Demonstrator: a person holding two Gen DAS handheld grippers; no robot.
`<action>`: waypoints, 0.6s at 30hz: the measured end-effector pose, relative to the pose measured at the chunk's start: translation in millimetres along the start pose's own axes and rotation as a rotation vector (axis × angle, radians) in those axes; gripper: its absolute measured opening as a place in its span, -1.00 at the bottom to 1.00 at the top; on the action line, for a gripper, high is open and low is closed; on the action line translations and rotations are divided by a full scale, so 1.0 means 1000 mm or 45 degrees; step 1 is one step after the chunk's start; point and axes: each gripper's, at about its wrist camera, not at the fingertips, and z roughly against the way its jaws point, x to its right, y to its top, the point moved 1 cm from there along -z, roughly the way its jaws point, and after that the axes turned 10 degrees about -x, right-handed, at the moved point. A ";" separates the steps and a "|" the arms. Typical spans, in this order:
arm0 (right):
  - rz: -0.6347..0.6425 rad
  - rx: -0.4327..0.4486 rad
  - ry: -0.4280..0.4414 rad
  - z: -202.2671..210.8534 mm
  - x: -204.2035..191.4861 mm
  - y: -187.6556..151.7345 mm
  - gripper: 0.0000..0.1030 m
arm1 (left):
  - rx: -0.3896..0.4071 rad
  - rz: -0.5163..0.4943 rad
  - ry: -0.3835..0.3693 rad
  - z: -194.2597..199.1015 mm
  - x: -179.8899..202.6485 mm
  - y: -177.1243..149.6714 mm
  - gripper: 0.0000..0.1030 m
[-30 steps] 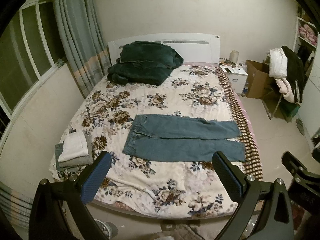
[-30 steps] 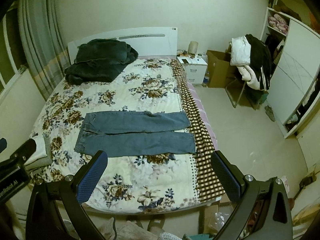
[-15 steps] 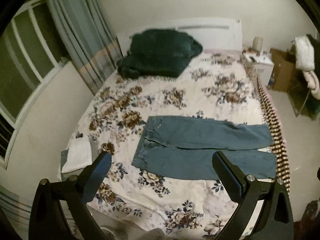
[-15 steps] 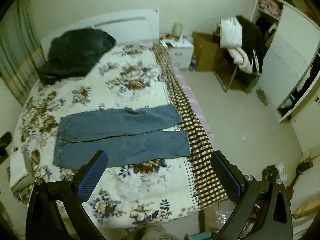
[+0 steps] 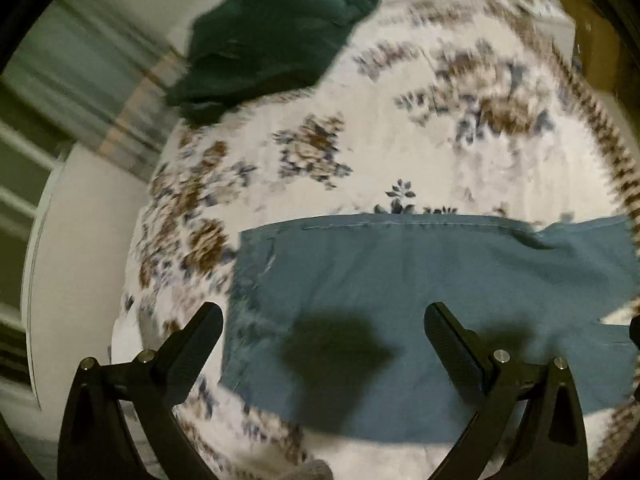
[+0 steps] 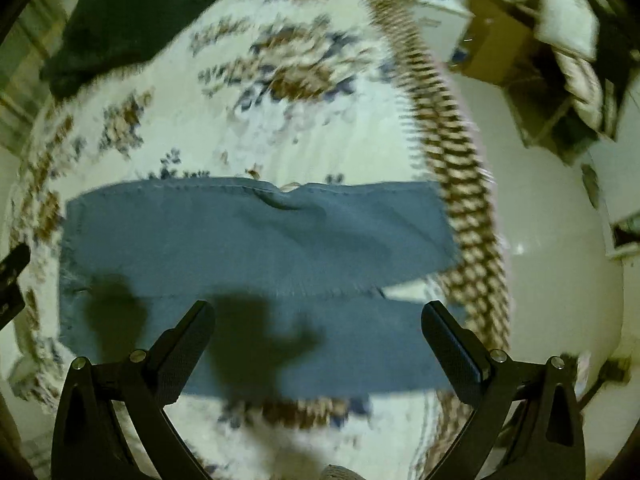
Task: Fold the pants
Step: 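Lower both tools to the jeans and grasp the leg hems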
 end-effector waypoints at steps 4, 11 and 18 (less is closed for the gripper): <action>0.114 -0.149 -0.045 -0.105 -0.037 0.067 1.00 | -0.131 -0.154 -0.017 -0.090 0.038 0.046 1.00; 0.184 -0.313 -0.080 -0.210 -0.075 0.113 0.87 | -0.186 -0.440 -0.002 -0.202 0.088 0.097 1.00; 0.160 -0.417 -0.034 -0.261 -0.075 0.158 0.87 | -0.137 -0.855 0.066 -0.245 0.136 0.111 1.00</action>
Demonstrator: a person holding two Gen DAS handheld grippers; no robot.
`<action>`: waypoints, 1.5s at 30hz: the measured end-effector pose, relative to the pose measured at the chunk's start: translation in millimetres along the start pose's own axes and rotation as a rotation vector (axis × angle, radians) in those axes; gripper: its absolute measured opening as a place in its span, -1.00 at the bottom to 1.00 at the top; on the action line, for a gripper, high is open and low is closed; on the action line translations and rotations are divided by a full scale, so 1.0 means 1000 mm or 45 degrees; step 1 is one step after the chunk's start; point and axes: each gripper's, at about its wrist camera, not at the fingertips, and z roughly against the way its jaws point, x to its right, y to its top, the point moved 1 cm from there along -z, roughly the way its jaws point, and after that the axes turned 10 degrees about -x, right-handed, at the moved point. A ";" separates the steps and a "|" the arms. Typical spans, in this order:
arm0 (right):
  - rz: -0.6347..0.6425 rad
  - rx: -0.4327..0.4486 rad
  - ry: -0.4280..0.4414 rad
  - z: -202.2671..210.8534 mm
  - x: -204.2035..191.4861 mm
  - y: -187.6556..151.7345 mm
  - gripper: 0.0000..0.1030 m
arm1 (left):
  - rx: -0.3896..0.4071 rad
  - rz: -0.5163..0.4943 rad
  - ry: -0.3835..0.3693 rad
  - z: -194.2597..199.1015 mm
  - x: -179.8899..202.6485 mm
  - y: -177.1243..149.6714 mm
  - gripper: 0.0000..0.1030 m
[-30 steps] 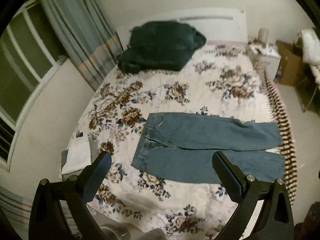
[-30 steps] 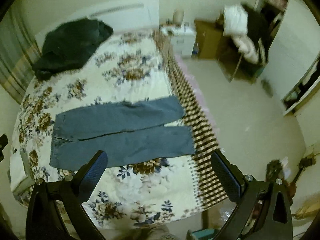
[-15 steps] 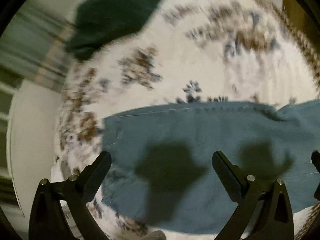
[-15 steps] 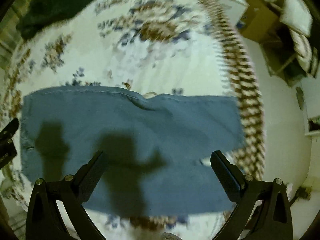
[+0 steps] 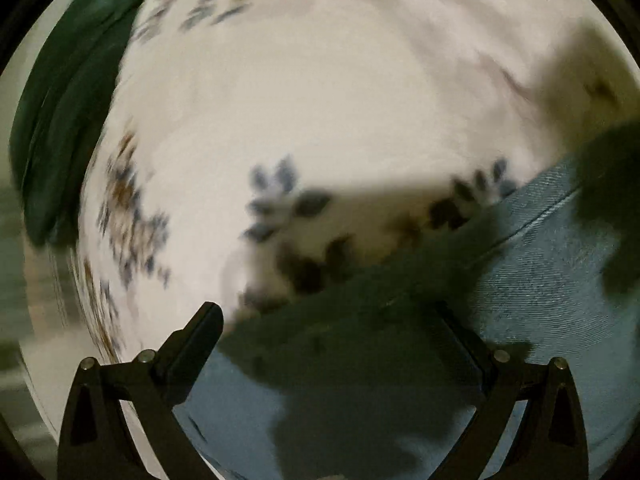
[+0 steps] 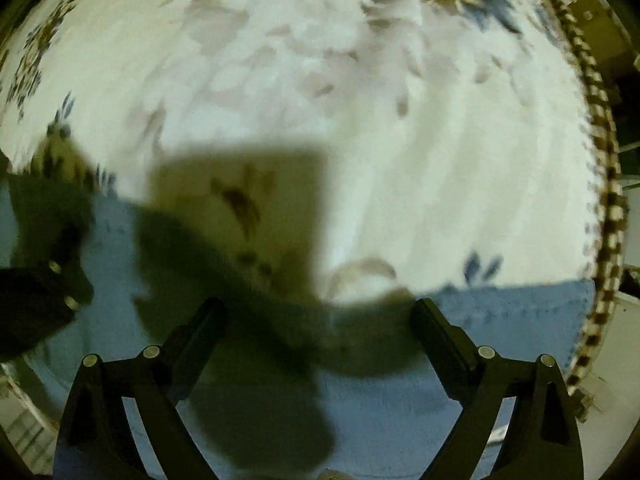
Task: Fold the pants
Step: 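Lower both tools to the jeans and grasp the leg hems, then lift the hems with both tools and fold the legs toward the waistband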
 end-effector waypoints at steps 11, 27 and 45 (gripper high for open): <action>0.070 0.026 0.101 -0.018 -0.017 0.011 -0.32 | 0.139 -0.154 -0.115 0.013 0.026 -0.004 -0.79; -0.008 0.321 0.349 0.050 -0.027 -0.138 -0.82 | 0.370 0.374 -0.387 0.086 -0.008 -0.137 -0.92; 0.206 0.177 0.149 -0.077 -0.067 -0.337 -0.73 | -0.019 0.935 -0.700 0.007 0.149 -0.329 -0.84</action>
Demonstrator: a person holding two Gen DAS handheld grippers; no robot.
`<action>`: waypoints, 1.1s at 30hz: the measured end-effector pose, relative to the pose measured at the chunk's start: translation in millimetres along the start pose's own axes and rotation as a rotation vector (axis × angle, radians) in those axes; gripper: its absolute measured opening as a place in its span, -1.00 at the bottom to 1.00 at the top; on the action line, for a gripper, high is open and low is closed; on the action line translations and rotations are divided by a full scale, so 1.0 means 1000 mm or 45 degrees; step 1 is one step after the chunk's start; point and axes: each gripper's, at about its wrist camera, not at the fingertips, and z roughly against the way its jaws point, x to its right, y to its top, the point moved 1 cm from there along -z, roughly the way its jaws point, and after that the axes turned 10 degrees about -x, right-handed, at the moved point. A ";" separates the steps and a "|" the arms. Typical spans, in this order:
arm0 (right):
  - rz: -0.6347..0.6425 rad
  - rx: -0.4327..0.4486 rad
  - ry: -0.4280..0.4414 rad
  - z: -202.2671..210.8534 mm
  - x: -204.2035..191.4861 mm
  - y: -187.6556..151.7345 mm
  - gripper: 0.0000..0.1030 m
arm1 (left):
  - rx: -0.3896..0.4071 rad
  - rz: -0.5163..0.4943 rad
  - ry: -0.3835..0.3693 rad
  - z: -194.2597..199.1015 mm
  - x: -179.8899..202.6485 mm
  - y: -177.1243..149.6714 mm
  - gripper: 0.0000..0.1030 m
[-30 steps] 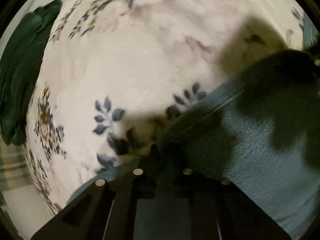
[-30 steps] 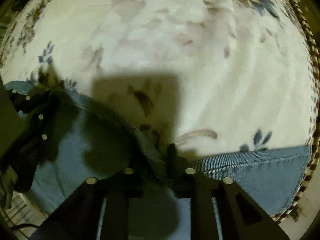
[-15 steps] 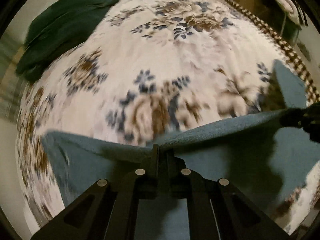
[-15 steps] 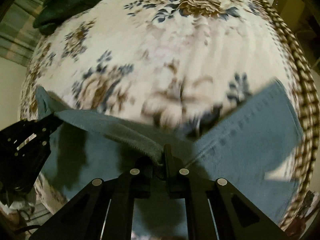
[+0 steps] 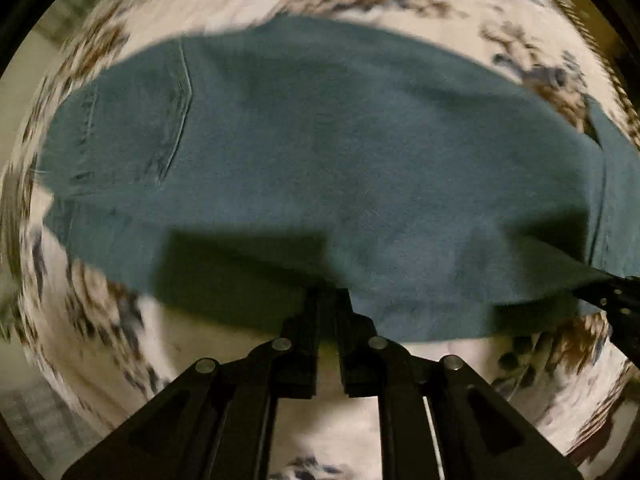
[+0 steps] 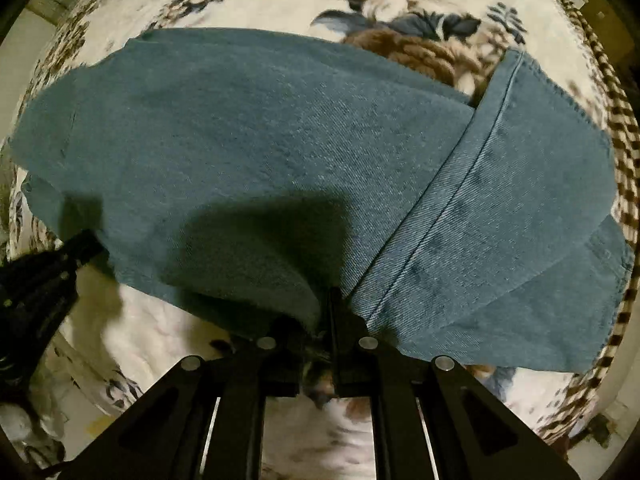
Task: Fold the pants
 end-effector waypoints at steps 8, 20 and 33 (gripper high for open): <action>-0.070 0.068 0.073 0.053 0.004 -0.018 -0.52 | 0.094 0.115 -0.007 0.057 0.001 0.014 0.19; -0.249 0.067 0.166 0.108 0.032 -0.017 1.00 | 0.278 0.091 0.079 0.124 0.019 0.054 0.34; -0.626 0.068 -0.044 0.031 0.143 0.132 0.81 | 0.114 0.096 0.319 0.033 0.076 0.124 0.34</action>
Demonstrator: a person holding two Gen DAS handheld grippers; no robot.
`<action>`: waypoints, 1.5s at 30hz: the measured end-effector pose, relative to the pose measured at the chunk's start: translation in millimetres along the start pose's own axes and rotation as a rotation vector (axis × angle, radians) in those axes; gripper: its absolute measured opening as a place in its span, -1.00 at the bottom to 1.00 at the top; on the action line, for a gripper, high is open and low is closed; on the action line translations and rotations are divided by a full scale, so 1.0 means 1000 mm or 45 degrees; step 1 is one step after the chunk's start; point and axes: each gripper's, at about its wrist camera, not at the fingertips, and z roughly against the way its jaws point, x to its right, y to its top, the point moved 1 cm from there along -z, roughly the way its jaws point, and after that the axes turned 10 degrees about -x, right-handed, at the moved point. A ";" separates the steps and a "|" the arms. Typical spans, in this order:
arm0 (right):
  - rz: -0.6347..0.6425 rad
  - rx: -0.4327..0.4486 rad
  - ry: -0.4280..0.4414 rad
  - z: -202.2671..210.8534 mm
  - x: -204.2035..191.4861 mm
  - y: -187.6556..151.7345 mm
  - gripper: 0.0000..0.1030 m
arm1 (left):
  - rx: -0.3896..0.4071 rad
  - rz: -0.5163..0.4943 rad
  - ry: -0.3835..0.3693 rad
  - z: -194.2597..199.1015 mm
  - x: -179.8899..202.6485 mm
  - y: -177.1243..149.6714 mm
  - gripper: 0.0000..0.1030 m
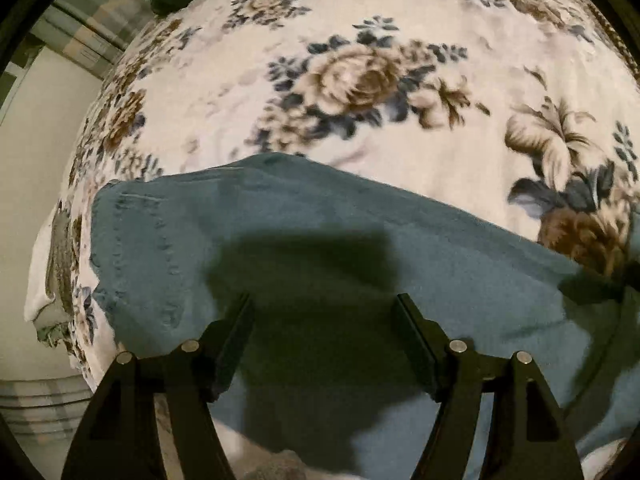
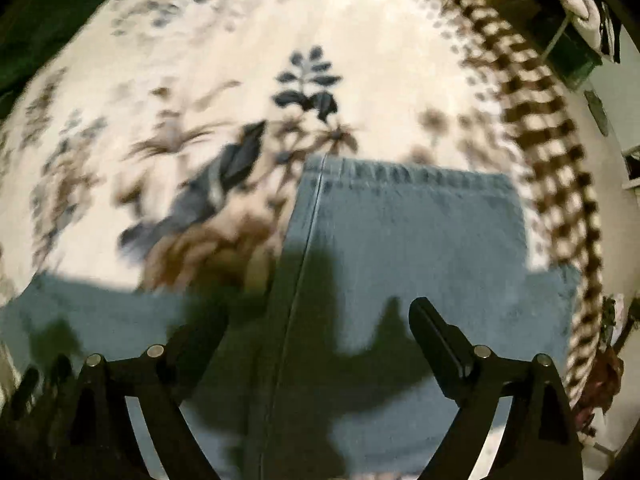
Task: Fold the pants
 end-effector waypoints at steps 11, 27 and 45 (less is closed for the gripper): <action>-0.311 0.164 0.310 0.072 0.114 -0.077 -0.83 | 0.033 -0.015 -0.086 0.039 0.015 -0.024 0.34; -0.647 0.093 0.477 0.029 0.256 -0.155 0.20 | 0.029 -0.191 -0.105 0.046 0.102 -0.072 0.34; -0.140 0.292 -0.102 0.061 0.220 -0.066 -0.70 | 0.170 -0.317 -0.042 0.063 0.174 -0.043 0.34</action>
